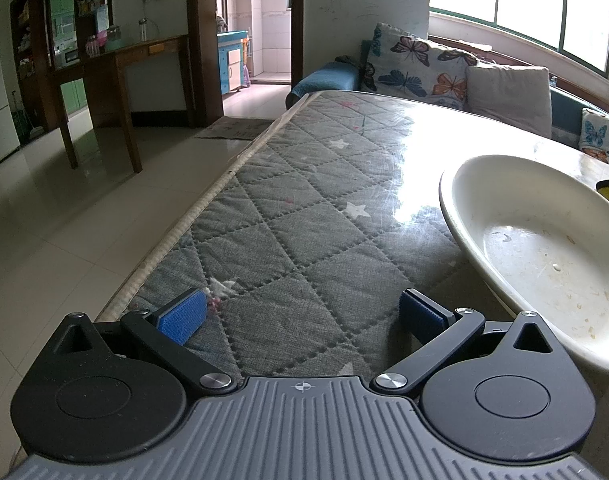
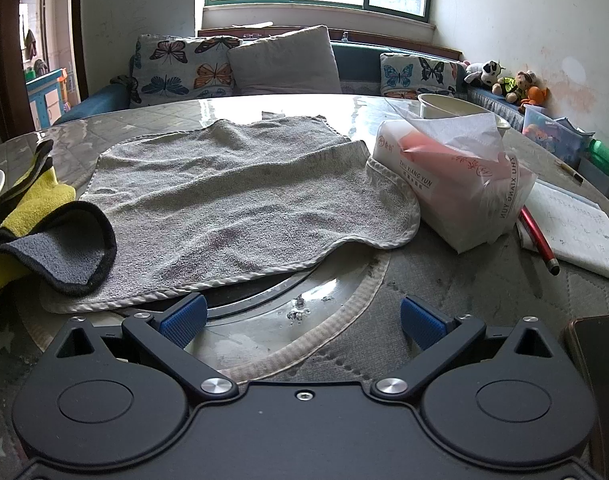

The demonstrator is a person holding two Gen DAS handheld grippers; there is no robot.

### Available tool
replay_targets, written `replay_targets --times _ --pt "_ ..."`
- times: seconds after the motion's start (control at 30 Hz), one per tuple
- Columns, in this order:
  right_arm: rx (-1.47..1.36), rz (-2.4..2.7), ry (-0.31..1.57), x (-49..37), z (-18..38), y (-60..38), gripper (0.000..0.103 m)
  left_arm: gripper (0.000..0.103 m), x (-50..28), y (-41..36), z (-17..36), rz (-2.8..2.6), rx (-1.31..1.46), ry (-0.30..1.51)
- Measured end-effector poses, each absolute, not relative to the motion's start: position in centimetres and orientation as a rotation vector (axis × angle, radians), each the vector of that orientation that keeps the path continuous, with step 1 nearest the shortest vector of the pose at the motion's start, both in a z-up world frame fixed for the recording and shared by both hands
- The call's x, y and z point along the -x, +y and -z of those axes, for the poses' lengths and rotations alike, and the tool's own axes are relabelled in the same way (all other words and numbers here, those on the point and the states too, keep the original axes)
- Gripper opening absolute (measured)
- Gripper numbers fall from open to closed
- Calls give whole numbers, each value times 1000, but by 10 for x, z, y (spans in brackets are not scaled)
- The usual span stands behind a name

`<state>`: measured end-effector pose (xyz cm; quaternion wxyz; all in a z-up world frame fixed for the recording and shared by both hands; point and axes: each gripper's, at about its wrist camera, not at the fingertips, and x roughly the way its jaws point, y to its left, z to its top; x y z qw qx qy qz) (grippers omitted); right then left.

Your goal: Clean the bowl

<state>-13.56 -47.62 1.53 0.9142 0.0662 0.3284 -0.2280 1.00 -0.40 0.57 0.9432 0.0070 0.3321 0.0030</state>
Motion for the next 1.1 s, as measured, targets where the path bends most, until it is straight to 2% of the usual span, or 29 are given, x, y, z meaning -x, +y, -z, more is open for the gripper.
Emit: replay_targets --times 1.1 --pt "-142 469 675 139 -16 -481 103 103 -10 -4 -6 -4 -9 677"
